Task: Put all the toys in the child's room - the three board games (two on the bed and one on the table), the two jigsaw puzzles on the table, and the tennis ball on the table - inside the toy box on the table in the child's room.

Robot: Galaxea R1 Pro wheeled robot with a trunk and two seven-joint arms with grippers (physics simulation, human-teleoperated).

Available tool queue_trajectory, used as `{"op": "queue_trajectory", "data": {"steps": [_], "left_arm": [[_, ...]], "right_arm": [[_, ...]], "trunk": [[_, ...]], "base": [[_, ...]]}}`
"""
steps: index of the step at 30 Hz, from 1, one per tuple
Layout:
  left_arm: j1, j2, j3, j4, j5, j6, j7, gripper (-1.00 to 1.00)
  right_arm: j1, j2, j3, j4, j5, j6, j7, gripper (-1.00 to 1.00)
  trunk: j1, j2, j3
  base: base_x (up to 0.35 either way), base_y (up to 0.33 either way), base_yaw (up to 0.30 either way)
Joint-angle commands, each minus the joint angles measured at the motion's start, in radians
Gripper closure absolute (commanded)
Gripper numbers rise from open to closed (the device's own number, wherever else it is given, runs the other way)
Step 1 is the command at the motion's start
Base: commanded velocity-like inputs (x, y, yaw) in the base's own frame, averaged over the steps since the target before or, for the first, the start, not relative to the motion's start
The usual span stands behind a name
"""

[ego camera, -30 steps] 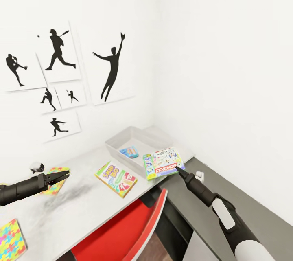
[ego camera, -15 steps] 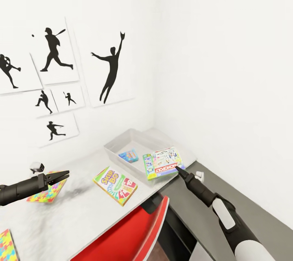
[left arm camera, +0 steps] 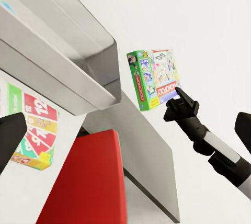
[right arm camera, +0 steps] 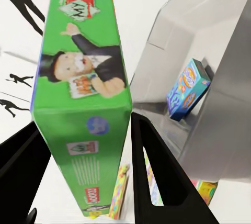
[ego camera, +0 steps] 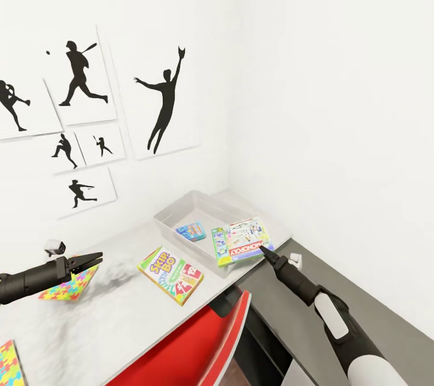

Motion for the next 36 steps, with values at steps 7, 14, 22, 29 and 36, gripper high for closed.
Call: {"op": "queue_trajectory", "data": {"steps": [7,14,22,29,36], "left_arm": [[-0.001,-0.003,-0.003,0.0,-0.002,0.011,-0.003,-1.0],[-0.001,-0.003,-0.004,0.0,-0.002,0.011,-0.004,-1.0],[-0.001,-0.003,-0.004,0.0,-0.002,0.011,-0.004,-1.0],[-0.001,-0.002,-0.002,0.0,0.0,0.009,-0.013,-1.0],[-0.001,0.008,0.003,0.0,0.009,0.01,-0.029,-1.0]], "right_arm": [[-0.071,-0.009,0.023,-0.001,-0.007,0.187,-0.107,1.0],[-0.316,-0.013,0.03,0.016,-0.011,0.42,-0.291,1.0],[-0.441,-0.018,0.028,0.182,-0.01,0.458,-0.455,1.0],[-0.47,-0.022,0.036,0.231,-0.005,0.454,-0.469,1.0],[-0.47,-0.018,0.037,0.231,-0.007,0.454,-0.468,1.0]], "trunk": [[0.001,-0.002,-0.002],[0.001,-0.002,-0.002],[0.001,-0.002,-0.002],[0.001,-0.002,-0.002],[0.001,-0.002,-0.002]], "base": [[0.0,0.0,0.0],[0.0,0.0,0.0],[0.0,0.0,0.0],[0.0,0.0,0.0],[0.0,0.0,0.0]]}}
